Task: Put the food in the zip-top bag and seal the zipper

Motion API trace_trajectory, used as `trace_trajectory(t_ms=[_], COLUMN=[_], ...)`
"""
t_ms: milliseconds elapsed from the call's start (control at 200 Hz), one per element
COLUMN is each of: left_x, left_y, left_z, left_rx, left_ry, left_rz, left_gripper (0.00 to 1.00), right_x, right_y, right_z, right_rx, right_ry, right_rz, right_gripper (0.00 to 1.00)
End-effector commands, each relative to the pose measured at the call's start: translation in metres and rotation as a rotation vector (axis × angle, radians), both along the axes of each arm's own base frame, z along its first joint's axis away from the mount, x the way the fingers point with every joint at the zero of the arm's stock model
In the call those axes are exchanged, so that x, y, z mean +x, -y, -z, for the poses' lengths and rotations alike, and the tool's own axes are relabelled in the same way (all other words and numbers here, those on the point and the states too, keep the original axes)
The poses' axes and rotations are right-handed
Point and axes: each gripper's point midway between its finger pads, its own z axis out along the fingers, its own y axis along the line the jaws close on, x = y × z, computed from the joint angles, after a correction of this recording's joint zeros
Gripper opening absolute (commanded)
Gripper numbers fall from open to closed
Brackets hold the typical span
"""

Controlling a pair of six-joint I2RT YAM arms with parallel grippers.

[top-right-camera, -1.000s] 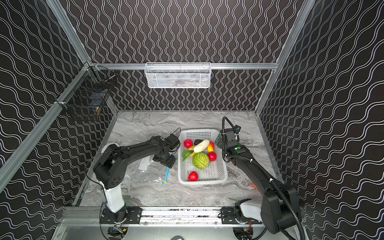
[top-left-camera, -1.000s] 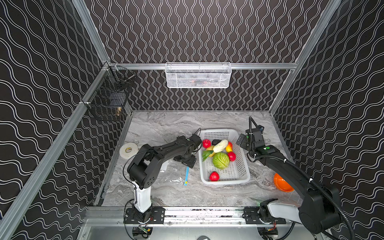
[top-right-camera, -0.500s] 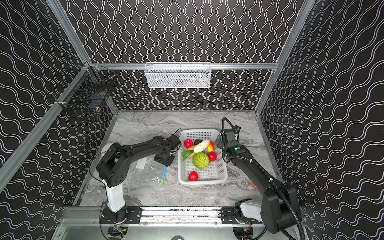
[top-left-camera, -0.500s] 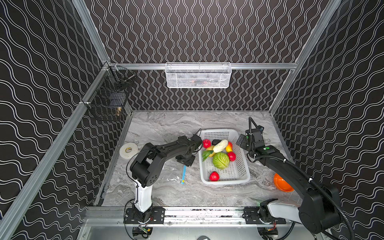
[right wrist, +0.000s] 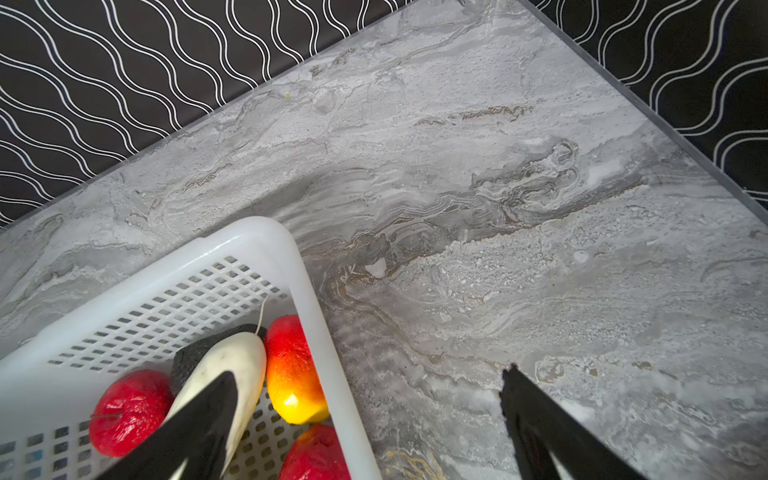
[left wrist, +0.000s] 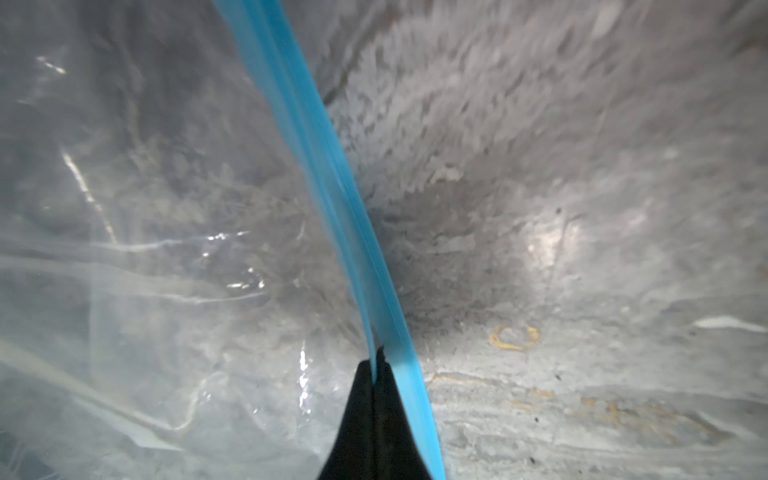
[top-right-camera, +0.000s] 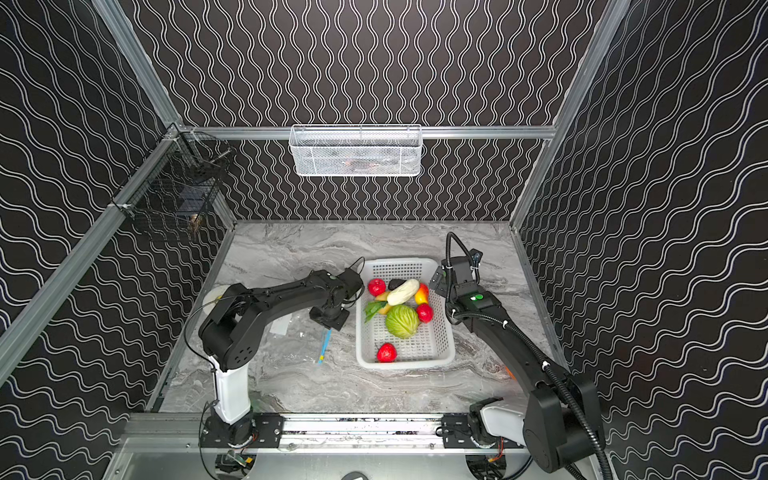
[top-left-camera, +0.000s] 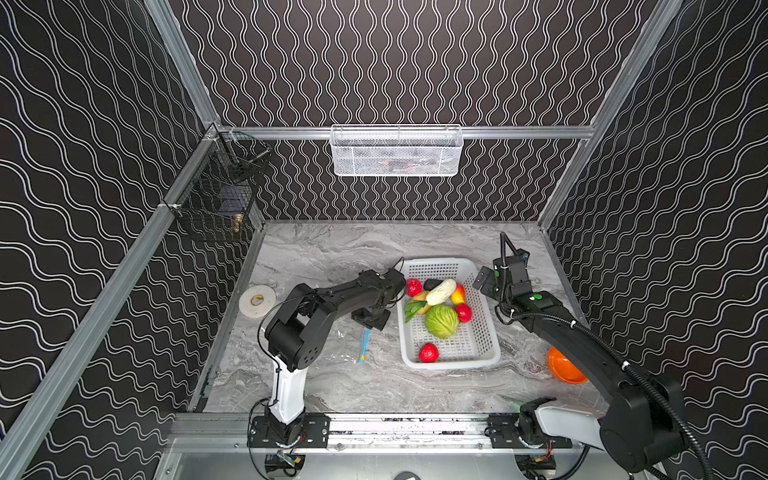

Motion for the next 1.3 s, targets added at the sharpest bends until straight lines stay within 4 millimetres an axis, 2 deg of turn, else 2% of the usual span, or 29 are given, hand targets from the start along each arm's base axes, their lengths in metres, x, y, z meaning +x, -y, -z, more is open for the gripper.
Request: trace_trajectory(t_ms=[0, 85, 230, 320, 420, 435, 470, 480, 506, 686, 946, 1086, 1296], left_x=[0.016, 0.028, 0.039, 0.048, 0.062, 0.064, 0.069, 0.070, 0.073, 0.093, 0.103, 0.105, 0.101], left_y=[-0.009, -0.011, -0.002, -0.005, -0.016, -0.017, -0.021, -0.023, -0.026, -0.043, -0.042, -0.042, -0.036], left_z=[-0.023, -0.046, -0.076, -0.090, -0.104, -0.105, -0.109, -0.110, -0.112, -0.135, -0.189, -0.203, -0.203], left_rx=[0.080, 0.096, 0.047, 0.057, 0.070, 0.067, 0.058, 0.056, 0.049, -0.028, -0.102, -0.125, -0.195], left_ry=[0.070, 0.140, 0.205, 0.253, 0.287, 0.289, 0.289, 0.288, 0.284, 0.292, 0.416, 0.428, 0.375], left_rz=[0.029, 0.040, 0.103, 0.128, 0.121, 0.117, 0.103, 0.097, 0.085, 0.021, 0.070, 0.070, 0.055], left_gripper=[0.00, 0.00, 0.00, 0.00, 0.00, 0.00, 0.00, 0.00, 0.00, 0.00, 0.00, 0.00, 0.00], right_x=[0.008, 0.009, 0.015, 0.018, 0.016, 0.020, 0.023, 0.020, 0.019, 0.020, 0.022, 0.023, 0.028], right_y=[-0.009, -0.009, -0.035, -0.062, -0.091, -0.097, -0.102, -0.112, -0.122, -0.181, -0.268, -0.305, -0.335], right_z=[-0.016, -0.019, -0.034, -0.040, -0.035, -0.046, -0.047, -0.047, -0.047, -0.043, -0.047, -0.045, -0.040], right_rx=[0.036, 0.075, 0.180, 0.259, 0.314, 0.327, 0.341, 0.345, 0.355, 0.420, 0.486, 0.520, 0.590], right_ry=[0.045, 0.040, 0.057, 0.074, 0.056, 0.076, 0.079, 0.076, 0.071, 0.052, 0.019, -0.002, -0.029], right_rz=[-0.028, 0.005, -0.062, -0.137, -0.199, -0.209, -0.216, -0.239, -0.257, -0.366, -0.520, -0.576, -0.594], right_gripper=[0.99, 0.99, 0.99, 0.99, 0.99, 0.99, 0.99, 0.99, 0.99, 0.98, 0.98, 0.97, 0.95])
